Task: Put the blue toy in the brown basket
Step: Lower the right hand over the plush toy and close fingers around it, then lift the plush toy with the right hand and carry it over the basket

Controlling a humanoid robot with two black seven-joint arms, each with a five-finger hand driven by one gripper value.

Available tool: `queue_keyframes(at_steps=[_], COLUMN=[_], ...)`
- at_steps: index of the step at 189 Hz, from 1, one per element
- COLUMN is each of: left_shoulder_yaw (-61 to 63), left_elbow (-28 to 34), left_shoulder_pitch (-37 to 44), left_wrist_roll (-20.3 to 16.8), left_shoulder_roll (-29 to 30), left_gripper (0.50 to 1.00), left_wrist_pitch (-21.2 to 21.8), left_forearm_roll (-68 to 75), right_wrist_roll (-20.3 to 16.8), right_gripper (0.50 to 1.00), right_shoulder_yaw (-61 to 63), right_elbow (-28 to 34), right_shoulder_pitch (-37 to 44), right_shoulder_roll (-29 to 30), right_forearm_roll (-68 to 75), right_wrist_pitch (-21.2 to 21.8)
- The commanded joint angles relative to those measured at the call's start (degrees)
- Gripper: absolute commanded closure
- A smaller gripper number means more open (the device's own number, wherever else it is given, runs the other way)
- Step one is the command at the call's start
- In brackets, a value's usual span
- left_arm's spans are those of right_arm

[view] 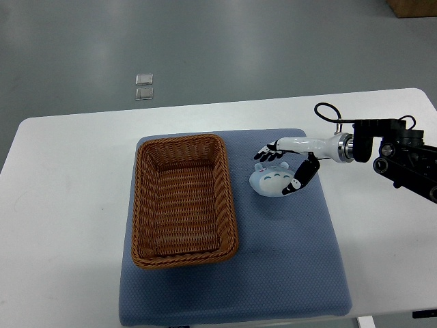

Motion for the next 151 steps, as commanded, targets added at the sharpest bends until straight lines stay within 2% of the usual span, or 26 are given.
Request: queue_keyframes(at_steps=[1, 14, 28, 63, 89, 113, 131, 151], left_shoulder_yaw=[0.0, 0.0, 0.0, 0.0, 0.0, 0.0, 0.0, 0.0], left_elbow=[0.0, 0.0, 0.0, 0.0, 0.0, 0.0, 0.0, 0.0], left_shoulder_pitch=[0.0, 0.0, 0.0, 0.0, 0.0, 0.0, 0.0, 0.0], left_wrist_roll=[0.0, 0.0, 0.0, 0.0, 0.0, 0.0, 0.0, 0.0], left_shoulder_roll=[0.0, 0.0, 0.0, 0.0, 0.0, 0.0, 0.0, 0.0], left_gripper=[0.5, 0.5, 0.5, 0.5, 0.5, 0.5, 0.5, 0.5], left_wrist_pitch=[0.0, 0.0, -0.1, -0.1, 0.0, 0.0, -0.1, -0.1], left_forearm_roll=[0.0, 0.0, 0.0, 0.0, 0.0, 0.0, 0.0, 0.0], right_wrist_roll=[0.0, 0.1, 0.2, 0.9, 4.6, 5.3, 5.9, 6.2], right_gripper=[0.857, 0.91, 0.999, 1.0, 1.0, 1.0, 1.0, 1.0], right_shoulder_yaw=[0.0, 0.0, 0.0, 1.2, 3.5, 4.8, 4.9, 4.8], right_elbow=[0.0, 0.0, 0.0, 0.1, 0.5, 0.8, 1.0, 1.1], right_shoulder_pitch=[-0.6, -0.7, -0.6, 0.0, 0.4, 2.7, 4.5, 5.8], right_shoulder_roll=[0.2, 0.3, 0.2, -0.8, -0.9, -0.7, 0.6, 5.7], right_forearm_roll=[0.0, 0.0, 0.1, 1.4, 1.6, 1.9, 2.7, 2.6], right_wrist_pitch=[0.0, 0.0, 0.0, 0.1, 0.4, 0.6, 0.5, 0.4])
